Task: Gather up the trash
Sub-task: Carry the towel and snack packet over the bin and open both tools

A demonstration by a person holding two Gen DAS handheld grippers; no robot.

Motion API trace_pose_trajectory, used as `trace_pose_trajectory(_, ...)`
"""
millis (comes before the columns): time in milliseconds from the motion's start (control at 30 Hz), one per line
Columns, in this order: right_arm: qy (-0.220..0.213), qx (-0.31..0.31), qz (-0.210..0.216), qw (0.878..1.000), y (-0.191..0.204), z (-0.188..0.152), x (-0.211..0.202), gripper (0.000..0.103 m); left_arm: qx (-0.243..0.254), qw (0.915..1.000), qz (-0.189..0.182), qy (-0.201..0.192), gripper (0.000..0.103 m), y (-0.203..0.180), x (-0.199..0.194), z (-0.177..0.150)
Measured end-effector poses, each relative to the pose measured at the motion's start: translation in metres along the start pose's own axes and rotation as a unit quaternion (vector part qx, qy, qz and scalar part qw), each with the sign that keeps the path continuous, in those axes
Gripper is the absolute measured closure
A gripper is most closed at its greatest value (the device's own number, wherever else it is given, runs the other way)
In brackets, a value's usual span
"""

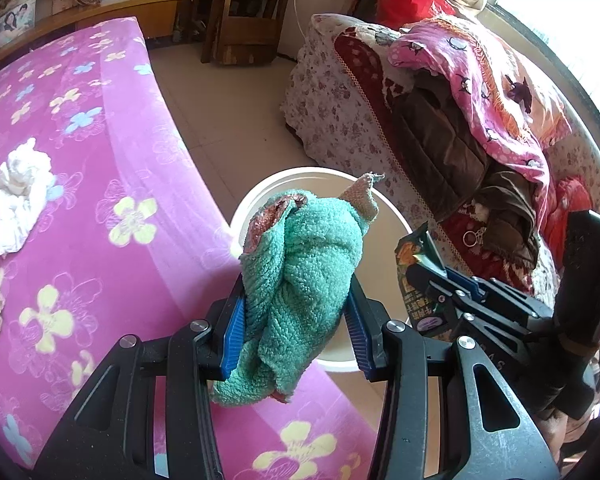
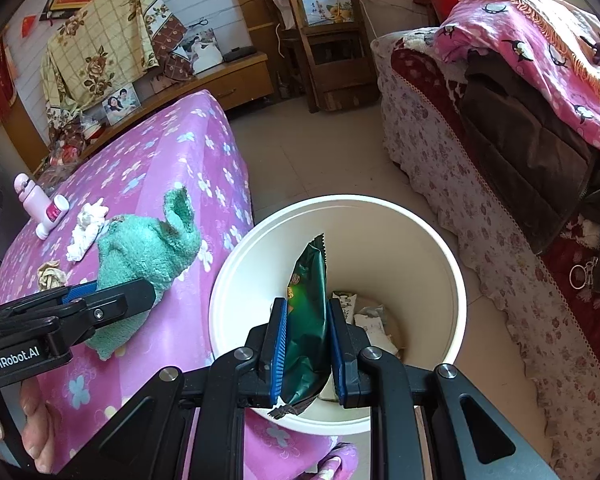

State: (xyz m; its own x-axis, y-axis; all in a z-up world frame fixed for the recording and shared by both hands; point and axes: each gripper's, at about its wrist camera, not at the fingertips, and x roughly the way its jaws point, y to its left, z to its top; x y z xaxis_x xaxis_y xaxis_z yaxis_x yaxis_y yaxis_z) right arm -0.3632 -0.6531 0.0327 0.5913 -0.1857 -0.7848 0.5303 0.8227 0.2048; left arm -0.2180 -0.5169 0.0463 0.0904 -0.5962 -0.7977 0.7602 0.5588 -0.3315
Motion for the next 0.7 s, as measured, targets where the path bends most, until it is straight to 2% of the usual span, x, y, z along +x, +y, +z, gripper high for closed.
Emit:
trace_pose_trajectory(133, -0.006, 0.0, -0.011, 1.0, -0.001, 0.003, 0.003, 0.085, -0.003, 0.9998, -0.018, 0.0, 0.059, -0.002, 0.004, 0.003)
trace_pose_trajectory(200, -0.011, -0.01, -0.029, 0.999, 0.002, 0.004, 0.004, 0.066, -0.01, 0.9995, -0.029, 0.0, 0.057, -0.002, 0.005, 0.005)
trace_pose_trajectory(233, -0.016, -0.011, -0.036, 0.999, 0.002, 0.004, 0.003, 0.051, -0.014, 0.9992, -0.038, 0.0, 0.055, -0.001, 0.005, 0.005)
trace_pose_trajectory(267, -0.021, -0.009, -0.037, 0.999, 0.001, 0.004, 0.002, 0.049, -0.016, 0.9989, -0.045, 0.002, 0.054, 0.0, 0.006, 0.004)
trace_pose_trajectory(367, -0.02, 0.008, -0.034, 0.999, -0.004, 0.004, 0.001, 0.049, -0.02, 0.9984, -0.052, 0.007, 0.049, 0.002, 0.007, 0.004)
trace_pose_trajectory(567, -0.005, 0.03, -0.028, 0.999, -0.013, 0.002, 0.003, 0.049, -0.022, 0.9984, -0.051, 0.007, 0.048, 0.007, 0.003, 0.0)
trace_pose_trajectory(700, -0.002, 0.026, -0.023, 0.999, -0.007, -0.001, 0.001, 0.049, -0.015, 0.9995, -0.029, -0.002, 0.048, 0.011, -0.006, -0.005)
